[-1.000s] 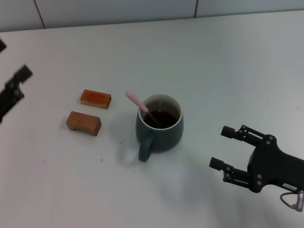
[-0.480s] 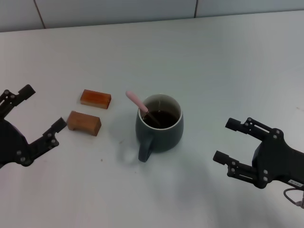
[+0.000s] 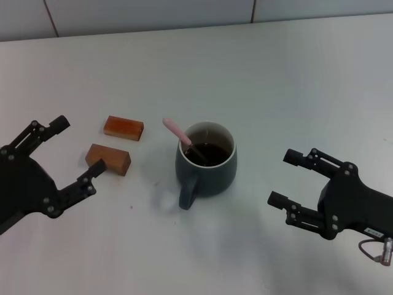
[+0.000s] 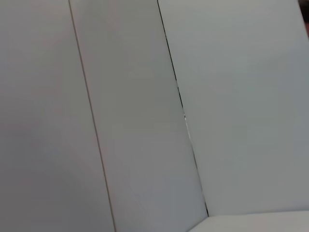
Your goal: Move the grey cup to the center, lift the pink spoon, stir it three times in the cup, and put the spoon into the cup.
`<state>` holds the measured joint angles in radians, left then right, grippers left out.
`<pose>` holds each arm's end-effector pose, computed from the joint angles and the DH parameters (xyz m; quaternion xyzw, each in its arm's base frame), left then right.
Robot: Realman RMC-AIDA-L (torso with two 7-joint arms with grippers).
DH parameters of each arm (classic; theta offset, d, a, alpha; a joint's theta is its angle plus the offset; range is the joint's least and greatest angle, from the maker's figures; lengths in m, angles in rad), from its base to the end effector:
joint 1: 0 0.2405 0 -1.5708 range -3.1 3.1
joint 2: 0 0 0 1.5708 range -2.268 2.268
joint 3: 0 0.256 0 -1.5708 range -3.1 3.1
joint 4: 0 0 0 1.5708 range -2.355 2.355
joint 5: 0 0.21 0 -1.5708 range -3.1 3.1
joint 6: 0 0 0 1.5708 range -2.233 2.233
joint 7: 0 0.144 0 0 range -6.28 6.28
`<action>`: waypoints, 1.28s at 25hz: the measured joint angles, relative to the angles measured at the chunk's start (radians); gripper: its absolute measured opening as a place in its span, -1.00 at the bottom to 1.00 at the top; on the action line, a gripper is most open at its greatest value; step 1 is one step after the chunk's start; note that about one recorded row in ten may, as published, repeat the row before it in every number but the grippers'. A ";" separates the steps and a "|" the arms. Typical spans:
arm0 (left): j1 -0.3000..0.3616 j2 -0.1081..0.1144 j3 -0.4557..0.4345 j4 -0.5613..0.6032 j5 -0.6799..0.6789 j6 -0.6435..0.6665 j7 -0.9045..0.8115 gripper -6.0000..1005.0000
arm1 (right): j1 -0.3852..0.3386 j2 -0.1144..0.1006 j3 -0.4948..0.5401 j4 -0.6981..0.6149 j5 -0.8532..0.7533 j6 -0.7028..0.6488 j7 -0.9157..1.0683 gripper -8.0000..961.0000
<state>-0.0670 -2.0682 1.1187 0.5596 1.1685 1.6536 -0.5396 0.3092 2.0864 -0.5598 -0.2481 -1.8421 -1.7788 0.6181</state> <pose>-0.3077 0.2162 0.0067 -0.8609 -0.0137 -0.3659 0.3534 0.2976 0.2201 -0.0335 -0.8875 0.0946 0.3963 0.2151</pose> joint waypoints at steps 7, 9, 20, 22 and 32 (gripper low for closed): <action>-0.025 0.000 0.050 -0.001 0.023 -0.018 -0.009 0.67 | 0.014 0.000 -0.001 0.017 0.000 0.013 0.000 0.61; -0.049 -0.001 0.060 -0.003 0.051 -0.025 -0.025 0.67 | 0.019 0.000 -0.004 0.025 0.000 0.021 0.000 0.61; -0.108 -0.004 0.078 -0.030 0.124 -0.078 -0.028 0.67 | 0.059 0.000 -0.009 0.075 -0.002 0.037 -0.047 0.61; -0.103 -0.004 0.081 -0.030 0.125 -0.066 -0.029 0.67 | 0.061 0.000 -0.009 0.083 -0.002 0.037 -0.052 0.61; -0.065 -0.005 0.115 -0.044 0.124 -0.069 -0.022 0.67 | 0.036 -0.004 0.002 0.147 -0.001 0.082 -0.102 0.61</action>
<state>-0.1320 -2.0727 1.2333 0.5157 1.2921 1.5844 -0.5620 0.3456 2.0828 -0.5577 -0.1012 -1.8428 -1.6967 0.5163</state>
